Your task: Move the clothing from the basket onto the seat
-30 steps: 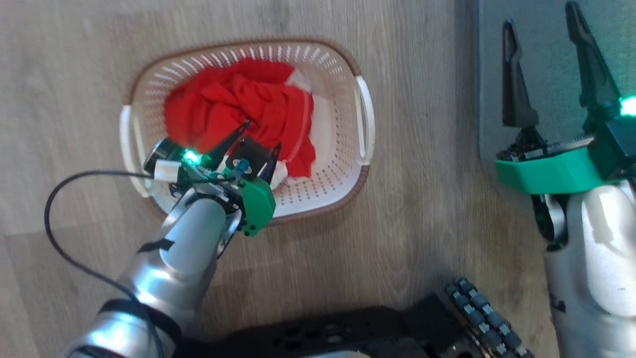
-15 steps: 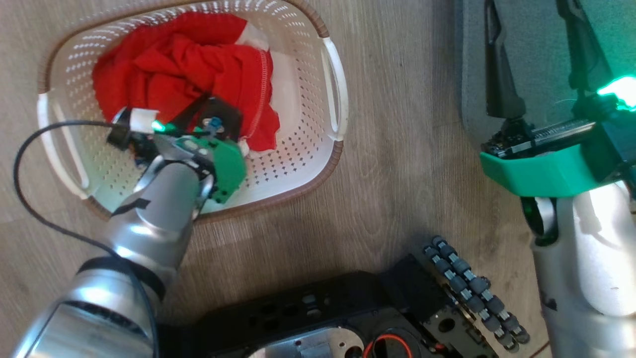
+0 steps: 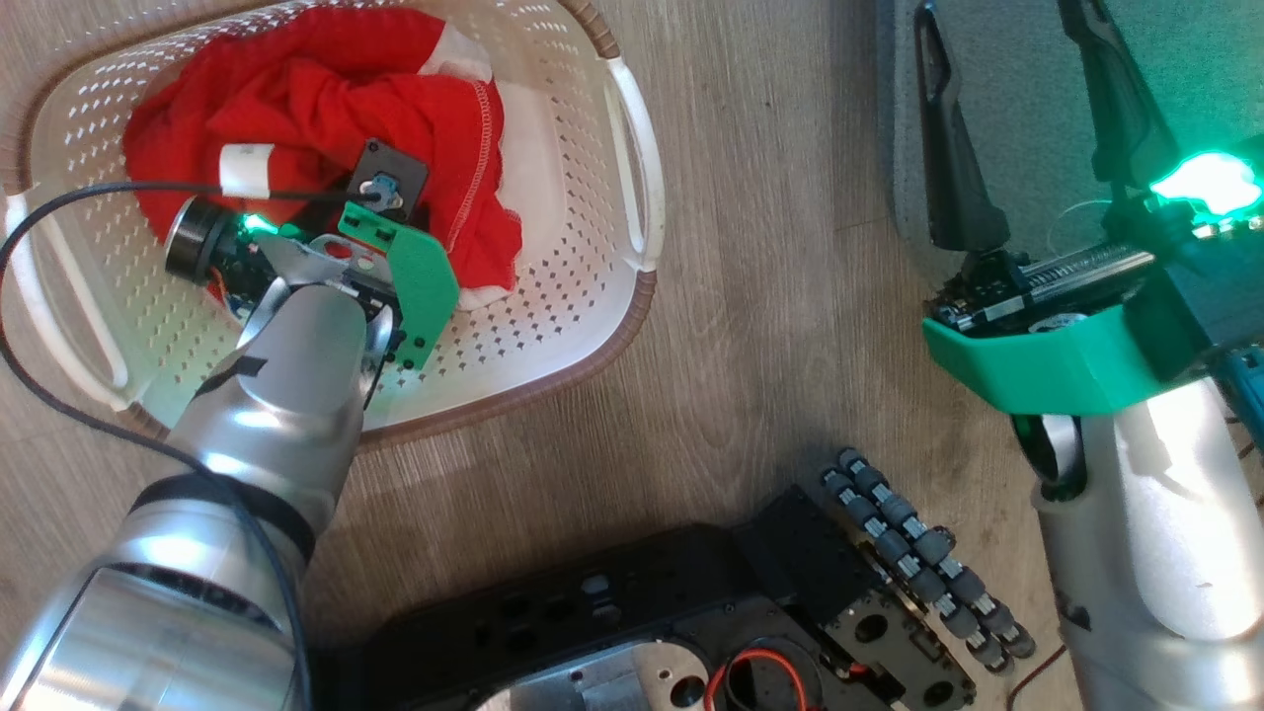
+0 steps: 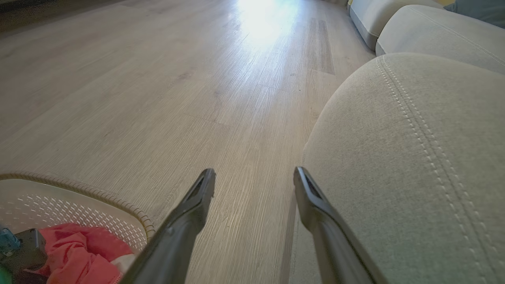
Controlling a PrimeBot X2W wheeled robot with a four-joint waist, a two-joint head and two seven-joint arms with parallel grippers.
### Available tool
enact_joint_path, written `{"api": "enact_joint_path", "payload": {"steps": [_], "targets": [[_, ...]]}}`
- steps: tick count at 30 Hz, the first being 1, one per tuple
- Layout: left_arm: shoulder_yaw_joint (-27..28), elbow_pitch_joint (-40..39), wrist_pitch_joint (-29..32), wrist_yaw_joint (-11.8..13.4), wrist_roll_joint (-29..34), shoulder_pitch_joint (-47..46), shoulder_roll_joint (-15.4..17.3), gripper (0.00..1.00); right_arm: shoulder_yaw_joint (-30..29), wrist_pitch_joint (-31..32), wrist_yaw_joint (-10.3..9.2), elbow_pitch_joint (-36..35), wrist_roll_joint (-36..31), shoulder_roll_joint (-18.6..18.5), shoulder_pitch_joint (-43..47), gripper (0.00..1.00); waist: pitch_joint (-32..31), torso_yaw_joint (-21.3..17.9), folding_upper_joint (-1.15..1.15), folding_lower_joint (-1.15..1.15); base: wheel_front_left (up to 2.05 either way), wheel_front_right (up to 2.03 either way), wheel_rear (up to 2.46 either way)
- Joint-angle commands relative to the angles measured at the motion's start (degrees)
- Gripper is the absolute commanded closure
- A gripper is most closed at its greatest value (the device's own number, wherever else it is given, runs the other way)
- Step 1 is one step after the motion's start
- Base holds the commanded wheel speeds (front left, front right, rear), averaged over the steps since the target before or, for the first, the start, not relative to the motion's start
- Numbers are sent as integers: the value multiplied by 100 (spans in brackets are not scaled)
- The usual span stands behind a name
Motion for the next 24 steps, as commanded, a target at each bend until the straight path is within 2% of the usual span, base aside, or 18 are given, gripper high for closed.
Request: {"api": "enact_joint_path", "payload": {"steps": [1,2,3,18,24], "targets": [[100,21,58,3,-64,121,71,0,97,-36,-1,-211,57,66,357,0,15,-2,0,0,0,0,0],[102,24,114,-15,-83,111,77,17,94,-36,-1,-225,69,67,367,0,24,-2,0,0,0,0,0],[103,28,209,-121,-130,99,77,100,82,-36,-1,-233,83,67,370,0,38,8,0,0,0,0,0],[42,33,117,-380,-309,228,164,100,128,-36,-1,10,258,68,-72,0,-252,26,0,0,0,0,0],[89,33,-309,-398,-499,676,126,100,71,-36,-1,339,270,68,-179,0,-929,200,0,0,0,0,0]]}}
